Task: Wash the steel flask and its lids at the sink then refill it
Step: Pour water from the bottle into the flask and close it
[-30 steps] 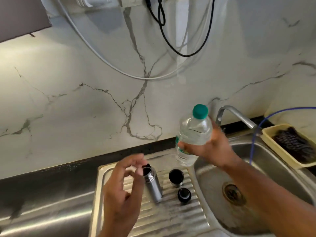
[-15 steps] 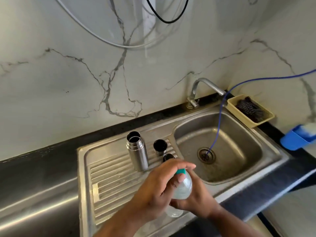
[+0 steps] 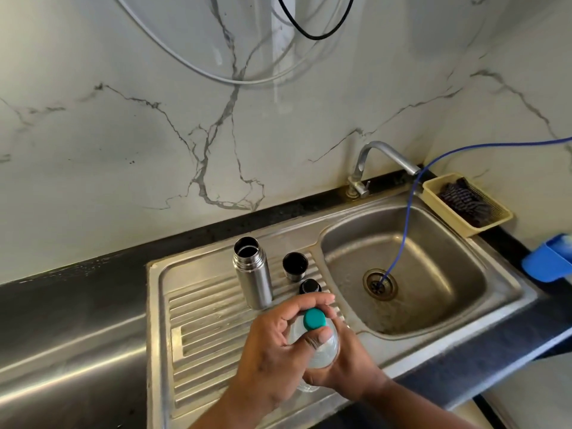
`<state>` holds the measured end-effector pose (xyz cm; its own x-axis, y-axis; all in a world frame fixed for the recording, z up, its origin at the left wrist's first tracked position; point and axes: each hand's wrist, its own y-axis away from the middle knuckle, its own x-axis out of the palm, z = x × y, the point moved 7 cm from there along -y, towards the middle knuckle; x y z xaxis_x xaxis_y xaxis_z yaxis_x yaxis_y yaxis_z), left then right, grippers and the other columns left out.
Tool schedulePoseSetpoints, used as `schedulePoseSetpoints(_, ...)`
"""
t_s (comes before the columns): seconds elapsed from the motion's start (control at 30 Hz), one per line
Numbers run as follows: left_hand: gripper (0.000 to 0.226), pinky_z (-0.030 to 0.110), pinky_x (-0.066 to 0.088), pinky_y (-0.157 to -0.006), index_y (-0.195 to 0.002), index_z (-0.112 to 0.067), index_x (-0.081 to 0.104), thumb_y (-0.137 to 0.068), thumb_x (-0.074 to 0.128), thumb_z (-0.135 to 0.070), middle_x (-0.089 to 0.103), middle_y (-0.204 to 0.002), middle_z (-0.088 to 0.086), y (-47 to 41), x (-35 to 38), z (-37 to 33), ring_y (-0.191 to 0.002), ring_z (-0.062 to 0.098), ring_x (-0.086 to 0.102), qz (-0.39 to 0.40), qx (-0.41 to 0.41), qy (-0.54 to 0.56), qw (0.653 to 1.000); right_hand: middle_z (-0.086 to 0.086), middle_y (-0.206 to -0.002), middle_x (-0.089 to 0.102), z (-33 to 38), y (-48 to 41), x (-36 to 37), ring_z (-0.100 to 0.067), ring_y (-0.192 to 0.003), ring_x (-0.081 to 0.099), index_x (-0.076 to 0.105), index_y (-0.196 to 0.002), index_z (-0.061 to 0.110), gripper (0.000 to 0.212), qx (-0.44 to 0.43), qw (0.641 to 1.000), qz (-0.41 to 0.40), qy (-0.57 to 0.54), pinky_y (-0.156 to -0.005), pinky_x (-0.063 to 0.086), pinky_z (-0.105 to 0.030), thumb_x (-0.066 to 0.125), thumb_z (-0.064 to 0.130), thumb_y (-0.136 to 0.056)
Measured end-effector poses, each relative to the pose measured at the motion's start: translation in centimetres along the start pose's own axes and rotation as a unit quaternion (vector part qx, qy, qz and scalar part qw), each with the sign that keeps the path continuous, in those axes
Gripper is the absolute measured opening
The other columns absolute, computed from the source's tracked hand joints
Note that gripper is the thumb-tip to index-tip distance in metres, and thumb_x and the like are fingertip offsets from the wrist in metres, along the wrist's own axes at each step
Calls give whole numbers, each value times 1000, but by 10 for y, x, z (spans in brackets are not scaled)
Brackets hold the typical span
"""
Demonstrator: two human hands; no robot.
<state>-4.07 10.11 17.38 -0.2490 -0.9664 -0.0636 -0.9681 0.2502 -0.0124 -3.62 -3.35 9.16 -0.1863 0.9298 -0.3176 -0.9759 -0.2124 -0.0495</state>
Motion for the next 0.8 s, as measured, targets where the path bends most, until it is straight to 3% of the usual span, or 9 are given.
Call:
schedulePoseSetpoints(0.1,44,36,57,-94,-100,-31,74,-67,95,-12,78,-100,-2,-3,-6,10,-102,15,72,-68,-42,34,996,1,-123,67,-5,-1,4,-25,-111,69,51,-134,35,78,11,1000,11,5,-92,58,-47,96,32,-70)
schedulePoseSetpoints(0.23,44,23,54,-77,-94,-40,63,-63,94,-35,69,-91,-5,-4,-7,13,-90,15,69,-89,-34,-23,995,4,-123,67,-14,-1,11,-22,-114,67,49,-135,29,82,30,999,31,7,-94,58,-46,96,30,-69)
schedulePoseSetpoints(0.3,51,23,53,-84,-107,-43,62,-65,90,-45,68,-102,-8,-5,1,12,-99,13,67,-31,-24,-17,999,6,-125,66,-14,-1,11,-21,-114,67,47,-136,35,84,27,999,27,15,-94,58,-46,96,32,-68)
schedulePoseSetpoints(0.37,54,23,50,-97,-127,-37,58,-79,80,-48,67,-124,-11,-3,9,6,-121,12,62,45,-3,9,999,6,-127,65,-13,0,8,-20,-115,67,49,-137,34,82,20,999,15,22,-94,57,-45,95,32,-69)
schedulePoseSetpoints(0.47,36,29,47,-107,-138,-17,54,-104,54,-29,64,-137,3,3,6,3,-135,25,55,85,19,63,994,6,-124,67,-14,2,6,-21,-112,69,53,-135,23,77,14,1000,0,21,-90,58,-41,94,20,-70)
schedulePoseSetpoints(0.57,26,30,51,-98,-121,-20,66,-97,65,-12,72,-118,10,6,-2,4,-118,28,65,41,35,75,996,4,-118,70,-19,5,8,-22,-106,71,52,-133,23,79,23,1000,-4,9,-86,59,-43,96,23,-67)
schedulePoseSetpoints(0.67,33,30,54,-84,-99,-31,66,-76,88,-23,71,-97,5,3,-7,9,-95,21,69,-37,15,63,997,3,-115,70,-23,5,14,-22,-103,71,51,-133,23,84,37,999,13,12,-84,60,-43,97,30,-64)
schedulePoseSetpoints(0.73,30,30,53,-77,-96,-30,62,-78,86,-31,65,-90,1,3,-4,9,-86,18,65,-52,20,49,997,3,-115,70,-23,5,17,-21,-102,72,51,-131,25,81,41,999,23,21,-82,61,-43,96,32,-65)
schedulePoseSetpoints(0.8,17,30,50,-81,-103,-26,61,-93,73,-31,63,-96,-2,5,2,4,-92,13,63,-30,62,6,998,5,-114,70,-21,4,15,-18,-102,72,51,-129,24,76,34,999,19,33,-80,61,-43,94,30,-67)
